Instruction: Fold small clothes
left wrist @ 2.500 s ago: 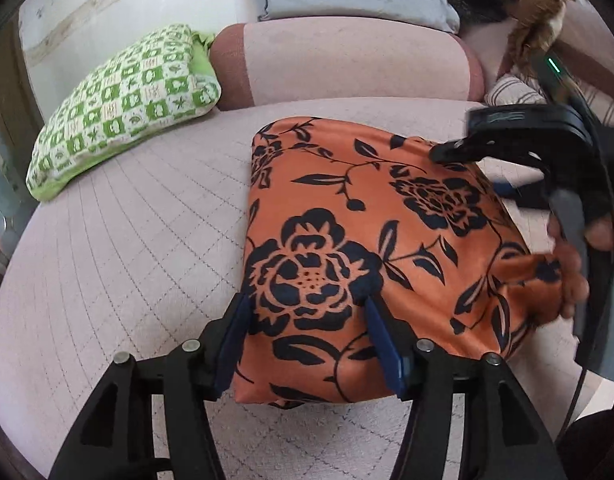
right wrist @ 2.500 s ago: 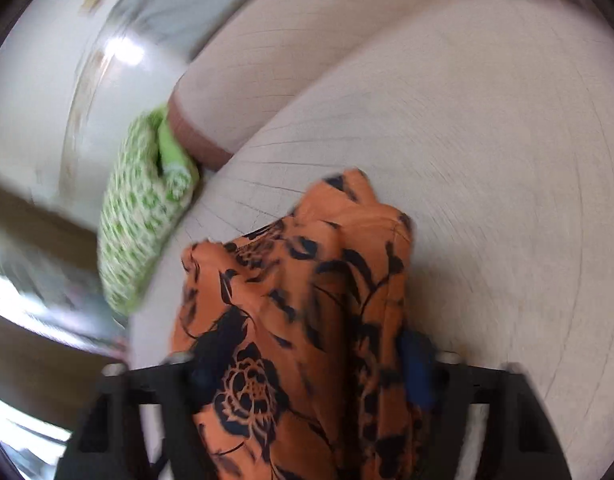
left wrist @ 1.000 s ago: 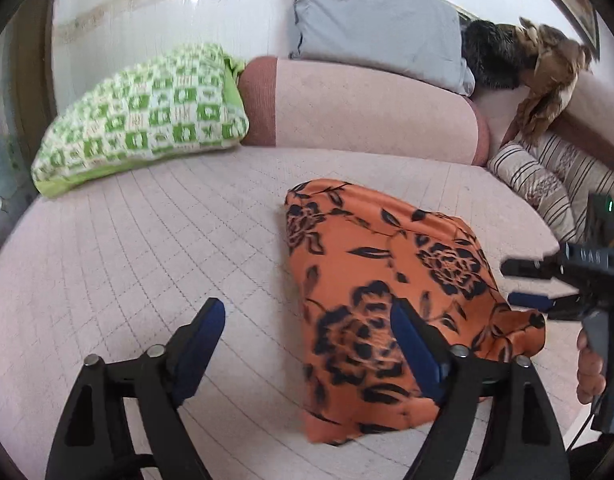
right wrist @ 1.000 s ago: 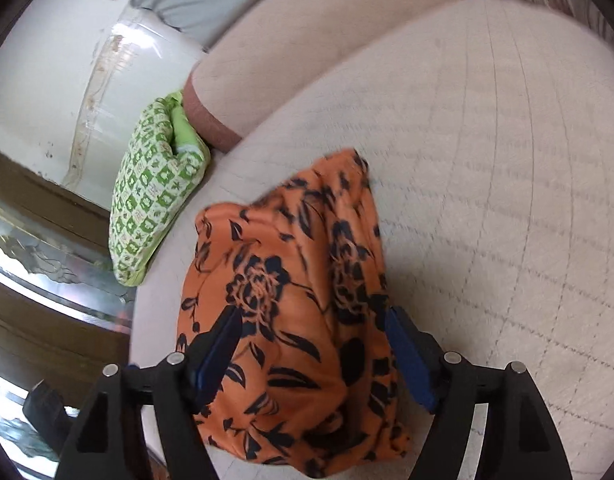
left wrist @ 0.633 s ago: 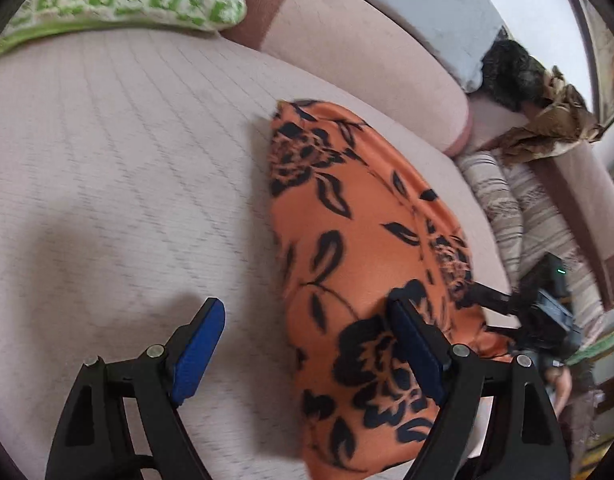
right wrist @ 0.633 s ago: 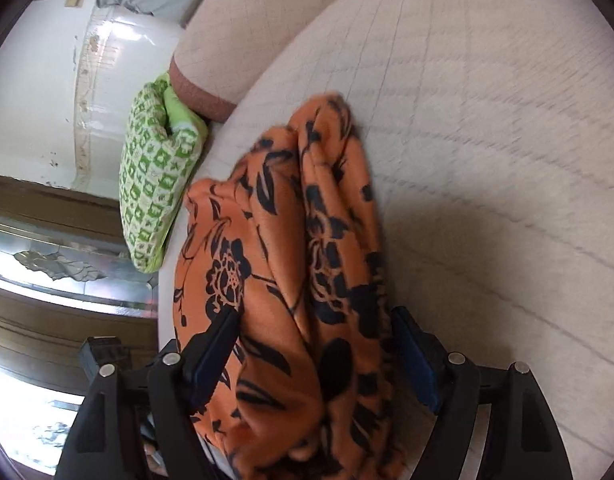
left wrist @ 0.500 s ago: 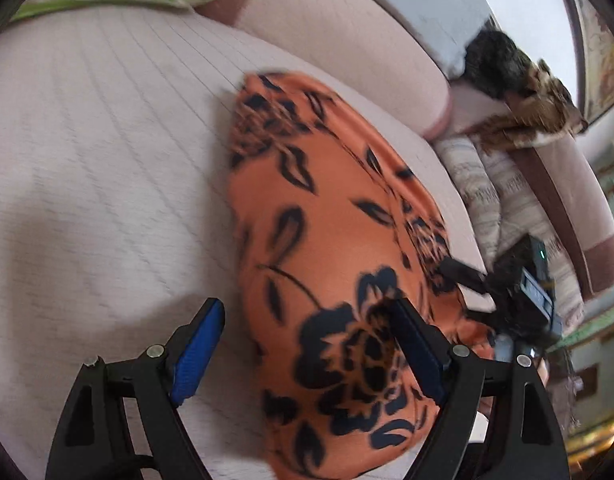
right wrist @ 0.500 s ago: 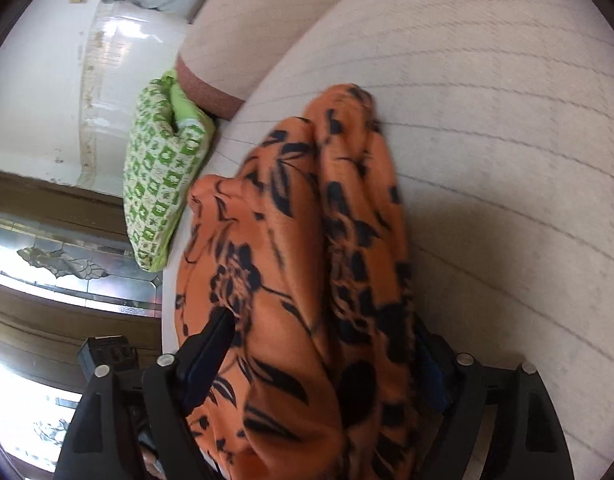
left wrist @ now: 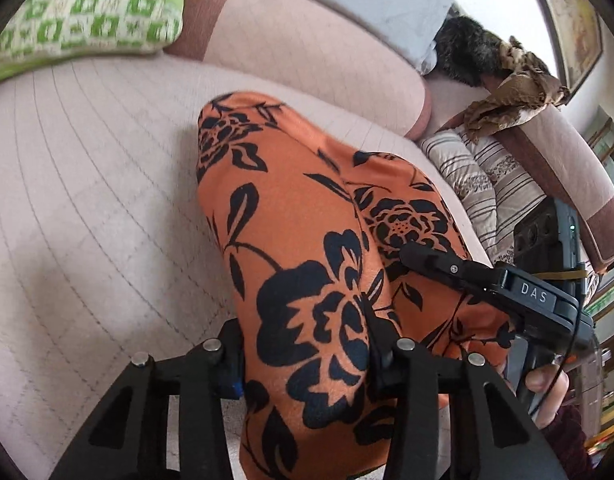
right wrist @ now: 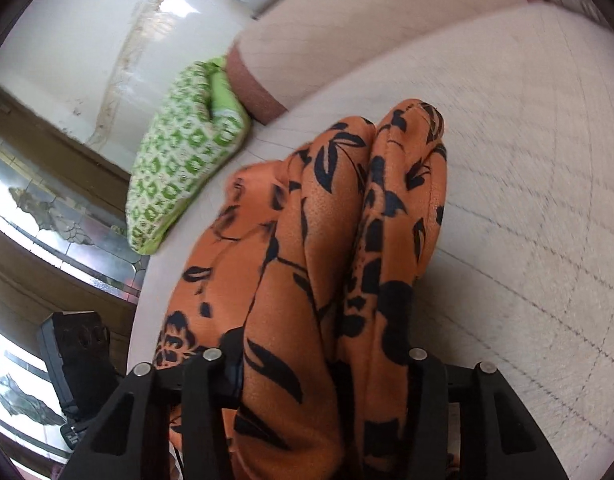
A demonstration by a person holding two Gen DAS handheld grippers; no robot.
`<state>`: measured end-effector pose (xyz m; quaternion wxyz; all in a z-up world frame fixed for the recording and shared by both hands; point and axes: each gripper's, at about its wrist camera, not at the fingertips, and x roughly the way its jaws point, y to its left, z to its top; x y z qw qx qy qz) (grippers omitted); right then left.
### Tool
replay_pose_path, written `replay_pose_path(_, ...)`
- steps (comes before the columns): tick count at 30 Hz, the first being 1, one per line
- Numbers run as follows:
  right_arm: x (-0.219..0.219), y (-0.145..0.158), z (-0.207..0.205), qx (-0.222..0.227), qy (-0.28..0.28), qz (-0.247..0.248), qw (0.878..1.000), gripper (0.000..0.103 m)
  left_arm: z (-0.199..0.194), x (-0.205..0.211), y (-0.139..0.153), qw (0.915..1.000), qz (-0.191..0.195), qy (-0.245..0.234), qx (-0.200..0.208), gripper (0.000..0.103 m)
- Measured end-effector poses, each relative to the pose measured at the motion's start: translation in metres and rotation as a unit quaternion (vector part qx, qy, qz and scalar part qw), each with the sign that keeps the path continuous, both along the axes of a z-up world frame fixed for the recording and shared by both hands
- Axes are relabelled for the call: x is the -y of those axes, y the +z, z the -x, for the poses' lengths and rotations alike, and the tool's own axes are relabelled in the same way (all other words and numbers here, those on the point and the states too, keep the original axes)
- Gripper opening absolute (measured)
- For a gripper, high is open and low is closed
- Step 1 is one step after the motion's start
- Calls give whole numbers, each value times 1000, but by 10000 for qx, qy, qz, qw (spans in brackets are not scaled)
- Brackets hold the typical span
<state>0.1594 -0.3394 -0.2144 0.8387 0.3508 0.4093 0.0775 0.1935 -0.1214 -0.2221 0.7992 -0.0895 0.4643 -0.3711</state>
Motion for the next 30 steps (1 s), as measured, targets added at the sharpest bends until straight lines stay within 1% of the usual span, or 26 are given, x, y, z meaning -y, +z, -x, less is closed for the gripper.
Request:
replay_pose_path(3, -12, 15, 2, 257, 29, 106, 9996, 48, 6, -13, 18, 9995, 23, 145, 295, 45)
replay_pose_path(6, -24, 26, 2, 529, 80, -22, 9986, 48, 12, -36, 34, 9978, 58, 320, 573, 45)
replay_pose_path(9, -42, 35, 0, 778, 159, -98, 9968, 48, 15, -55, 42, 9955, 23, 514, 791, 45)
replay_pose_path(11, -55, 36, -4, 840, 192, -199, 9961, 48, 15, -65, 45, 9945, -30, 618, 845, 45)
replay_pose_path(15, -81, 27, -14, 757, 201, -263, 9966, 48, 7, -91, 34, 9939, -205, 827, 703, 46)
replay_pose_path(17, -92, 17, -21, 626, 205, -216, 9976, 48, 2, -99, 23, 9935, -394, 897, 572, 47)
replay_pose_path(18, -96, 11, -23, 537, 206, -195, 9982, 48, -4, -102, 14, 9929, -546, 969, 422, 48)
replay_pose_path(19, -101, 4, -25, 418, 213, -185, 9987, 47, -8, -103, 6, 9920, -672, 1024, 291, 49)
replay_pose_path(20, -104, -6, -28, 226, 212, -185, 9993, 48, -11, -103, -1, 9909, -792, 1069, 189, 53)
replay_pose_path(21, -106, -18, -31, -37, 198, -157, 9997, 51, -15, -104, -10, 9887, -961, 1148, 44, 61)
replay_pose_path(22, -106, -25, -32, -247, 132, -86, 9996, 53, -15, -105, -12, 9880, -998, 1182, 12, 63)
replay_pose_path(24, -101, -27, -28, -372, 61, -168, 9991, 59, -10, -105, -5, 9865, -1080, 1218, 174, 66)
replay_pose_path(25, -99, -22, -25, -403, 55, -156, 9990, 60, -6, -104, -1, 9841, -1206, 1259, 324, 68)
replay_pose_path(26, -99, -17, -22, -388, 52, -75, 9992, 63, -1, -104, 4, 9801, -1372, 1345, 500, 74)
replay_pose_path(27, -99, -7, -16, -307, 46, 115, 9995, 66, 5, -104, 9, 9749, -1540, 1463, 664, 76)
replay_pose_path(28, -100, 4, -8, -197, 20, 312, 9993, 66, 10, -105, 13, 9720, -1602, 1543, 754, 76)
replay_pose_path(30, -101, 24, 6, 0, -69, 618, 9981, 67, 20, -110, 22, 9679, -1621, 1724, 845, 76)
